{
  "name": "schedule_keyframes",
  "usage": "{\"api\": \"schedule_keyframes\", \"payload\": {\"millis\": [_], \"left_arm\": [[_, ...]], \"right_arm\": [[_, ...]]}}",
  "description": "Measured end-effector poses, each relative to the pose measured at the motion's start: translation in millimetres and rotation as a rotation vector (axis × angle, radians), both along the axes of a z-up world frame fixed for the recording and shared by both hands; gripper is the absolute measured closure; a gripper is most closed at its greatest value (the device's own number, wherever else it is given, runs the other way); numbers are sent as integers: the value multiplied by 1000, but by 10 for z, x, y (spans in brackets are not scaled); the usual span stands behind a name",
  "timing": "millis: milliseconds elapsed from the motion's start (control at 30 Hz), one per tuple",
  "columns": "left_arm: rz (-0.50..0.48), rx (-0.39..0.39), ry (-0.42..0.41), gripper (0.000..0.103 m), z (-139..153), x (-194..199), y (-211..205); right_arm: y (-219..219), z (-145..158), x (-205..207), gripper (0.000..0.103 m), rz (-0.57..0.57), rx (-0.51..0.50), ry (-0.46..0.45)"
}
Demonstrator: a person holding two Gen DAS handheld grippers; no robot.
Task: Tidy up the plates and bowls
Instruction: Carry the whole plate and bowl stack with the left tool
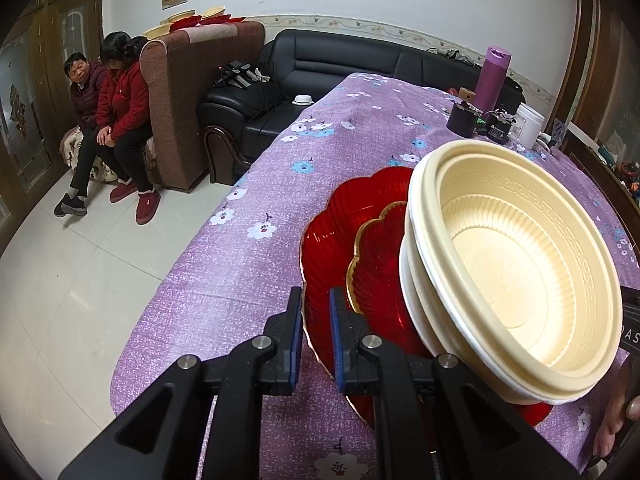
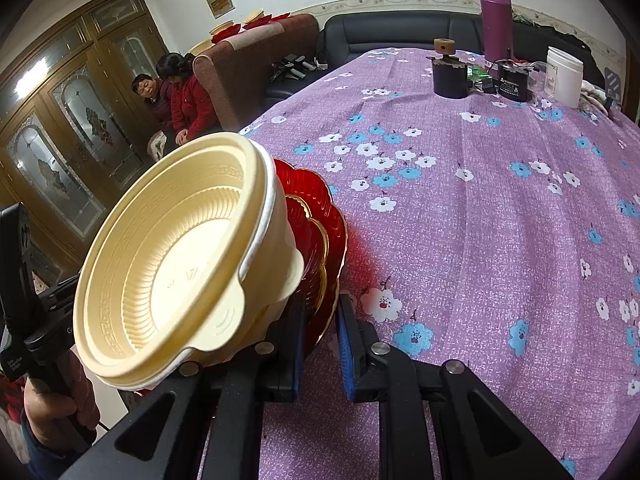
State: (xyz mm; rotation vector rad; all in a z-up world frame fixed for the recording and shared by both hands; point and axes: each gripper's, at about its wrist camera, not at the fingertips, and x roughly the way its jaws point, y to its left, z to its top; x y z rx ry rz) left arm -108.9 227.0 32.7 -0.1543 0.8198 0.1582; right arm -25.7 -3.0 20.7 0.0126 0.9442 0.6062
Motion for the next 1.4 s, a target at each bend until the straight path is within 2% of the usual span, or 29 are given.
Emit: {"api": "schedule_keyframes", "payload": {"millis": [267,567,700,967,1033,1133,1267,1400], "left_arm": [[-3,-7,0,92,7,20,-56],[-36,-7,-1,92,58,137,-327],[-70,-2,-8,92,99,217,-562],[-178,4,15,92,93,512,-1209],[-208,12,22,88,78,591,-1417],[-241,43,27,88,57,701,-1718],[-285,45,48,88,5,832,-2030],[-295,70,48,88,-43,855,-2197]], "right_arm": [[-63,14,-11,86,-4,20,3],[-314,96,-2,86,-48,43,-19],[-512,156,-41,86,-83,44,-43],[-1178,266,-91,86,-207,58,-77],[-1364,281,-94,86,-246,58,-84],[-1643,289,-111,86,-302,62,-91],[-1940,294,-133,86,-367,50,-110],[-2171,230,-89,86,-411,62,-91]]}}
